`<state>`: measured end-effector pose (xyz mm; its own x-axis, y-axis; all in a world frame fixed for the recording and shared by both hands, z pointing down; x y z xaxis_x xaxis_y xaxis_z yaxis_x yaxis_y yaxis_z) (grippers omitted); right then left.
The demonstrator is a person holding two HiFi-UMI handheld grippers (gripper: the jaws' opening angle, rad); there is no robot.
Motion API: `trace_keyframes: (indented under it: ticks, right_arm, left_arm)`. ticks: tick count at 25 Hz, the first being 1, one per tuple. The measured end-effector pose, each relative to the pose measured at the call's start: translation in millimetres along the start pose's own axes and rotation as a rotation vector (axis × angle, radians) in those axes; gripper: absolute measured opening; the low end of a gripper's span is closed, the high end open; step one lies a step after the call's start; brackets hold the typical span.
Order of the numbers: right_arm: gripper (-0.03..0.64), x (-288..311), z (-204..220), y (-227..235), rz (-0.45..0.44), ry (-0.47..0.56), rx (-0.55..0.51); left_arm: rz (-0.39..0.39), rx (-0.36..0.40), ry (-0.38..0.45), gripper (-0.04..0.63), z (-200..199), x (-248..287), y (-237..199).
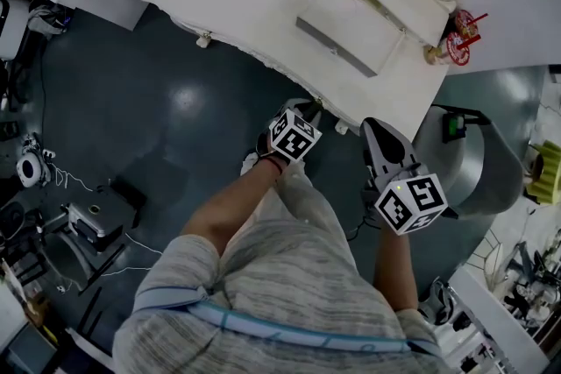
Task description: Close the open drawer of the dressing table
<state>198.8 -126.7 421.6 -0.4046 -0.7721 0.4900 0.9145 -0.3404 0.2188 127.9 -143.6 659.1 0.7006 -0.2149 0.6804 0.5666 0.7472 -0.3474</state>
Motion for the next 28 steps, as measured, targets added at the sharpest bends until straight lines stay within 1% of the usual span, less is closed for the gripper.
trace_keyframes:
  ticks: [2, 6, 10, 13, 19, 21, 23, 28]
  right_arm:
    - [0.012, -2.9, -2.3, -6.2, -0.010, 0.013, -0.001]
    - [0.012, -10.0, -16.3, -21.8, -0.036, 0.052, -0.016]
    - [0.011, -20.0, -32.3, -34.5, -0.062, 0.100, -0.027]
    - [0.011, -29.4, -46.0, -44.6, -0.085, 0.139, -0.036]
    - [0.011, -55.7, -66.1, -69.8, -0.151, 0.210, -0.039]
    - [0.011, -63.5, -73.7, -77.2, -0.168, 0.237, -0.042]
    - [0.011, -70.5, -80.1, -84.7, -0.182, 0.259, -0.046]
    - [0.009, -81.4, -92.6, -100.3, -0.202, 0.295, -0.067]
  left_arm:
    - [0.005, 0.004, 0.053, 0.095, -10.7, -23.2, 8.5]
    - [-0.010, 0.043, 0.146, 0.086, -33.6, -78.2, 18.1]
    - [-0.059, 0.069, 0.281, 0.060, -67.7, -147.3, 26.2]
    - [-0.091, 0.094, 0.398, 0.036, -92.6, -197.1, 35.5]
    - [-0.118, 0.141, 0.600, 0.018, -120.4, -277.8, 63.9]
    - [-0.119, 0.168, 0.673, 0.017, -129.9, -302.0, 74.9]
    - [-0.112, 0.194, 0.727, 0.017, -136.0, -322.5, 86.3]
    - [-0.058, 0.218, 0.804, 0.017, -142.4, -356.5, 103.9]
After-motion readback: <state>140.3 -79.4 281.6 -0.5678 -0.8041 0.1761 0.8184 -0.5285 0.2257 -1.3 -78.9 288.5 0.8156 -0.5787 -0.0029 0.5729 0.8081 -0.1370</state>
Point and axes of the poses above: the fingertips, and each gripper's own axes: x forward along the fingers, y to its right, z out of its underside, the point moved 2 cm from there along -x, backward along the fingers, and after that the axes turned 12 degrees about z, right-handed, at the moved point
